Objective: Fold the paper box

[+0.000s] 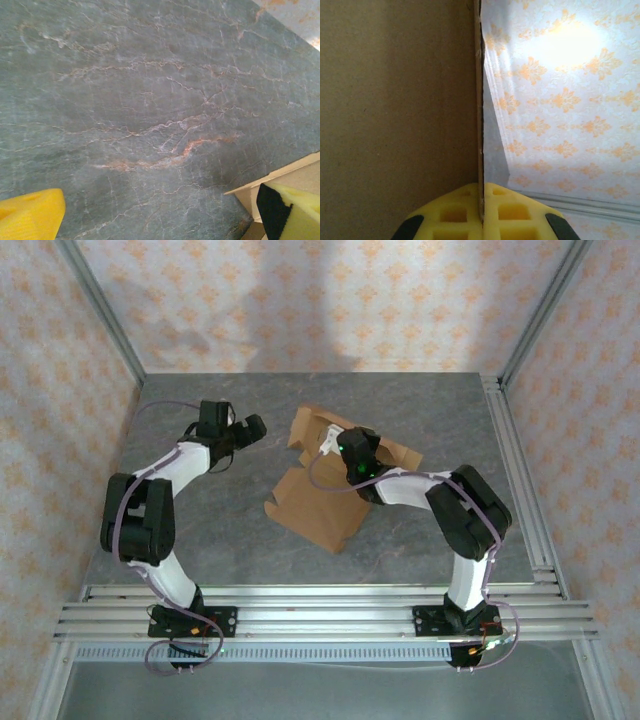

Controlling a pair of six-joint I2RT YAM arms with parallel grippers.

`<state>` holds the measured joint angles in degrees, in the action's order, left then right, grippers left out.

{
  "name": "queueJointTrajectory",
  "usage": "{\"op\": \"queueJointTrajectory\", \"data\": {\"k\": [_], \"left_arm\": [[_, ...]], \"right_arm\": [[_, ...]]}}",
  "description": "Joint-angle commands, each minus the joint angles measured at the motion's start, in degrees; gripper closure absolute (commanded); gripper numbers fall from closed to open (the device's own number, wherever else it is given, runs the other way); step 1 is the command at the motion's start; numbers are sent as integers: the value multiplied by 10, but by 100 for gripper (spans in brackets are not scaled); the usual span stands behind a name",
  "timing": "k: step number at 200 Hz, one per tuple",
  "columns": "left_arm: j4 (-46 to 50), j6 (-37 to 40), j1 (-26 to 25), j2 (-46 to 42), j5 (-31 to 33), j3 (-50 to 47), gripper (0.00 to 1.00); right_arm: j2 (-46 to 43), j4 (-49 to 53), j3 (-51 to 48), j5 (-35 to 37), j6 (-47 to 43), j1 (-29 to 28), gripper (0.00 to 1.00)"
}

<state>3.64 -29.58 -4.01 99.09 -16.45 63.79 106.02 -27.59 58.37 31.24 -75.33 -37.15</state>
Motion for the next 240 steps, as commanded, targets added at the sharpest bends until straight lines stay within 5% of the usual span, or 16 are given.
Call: {"op": "queueJointTrajectory", "data": {"k": [1, 52, 105, 171, 240], "left_arm": [[-12, 3, 2, 8, -28, 33, 0], [18, 23, -12, 5, -83, 73, 0], [222, 103, -83, 26, -67, 251, 0], [420, 109, -128, 152, -86, 464, 11], [470, 108, -142, 242, -130, 564, 24]], "right_arm": [[-2, -73, -11, 35, -49, -6, 100], [6, -113, -14, 51, -84, -12, 100], [-38, 114, 34, 3, 34, -13, 100], [-37, 85, 26, 8, 6, -16, 100], [-34, 53, 16, 20, -20, -27, 100]]}}
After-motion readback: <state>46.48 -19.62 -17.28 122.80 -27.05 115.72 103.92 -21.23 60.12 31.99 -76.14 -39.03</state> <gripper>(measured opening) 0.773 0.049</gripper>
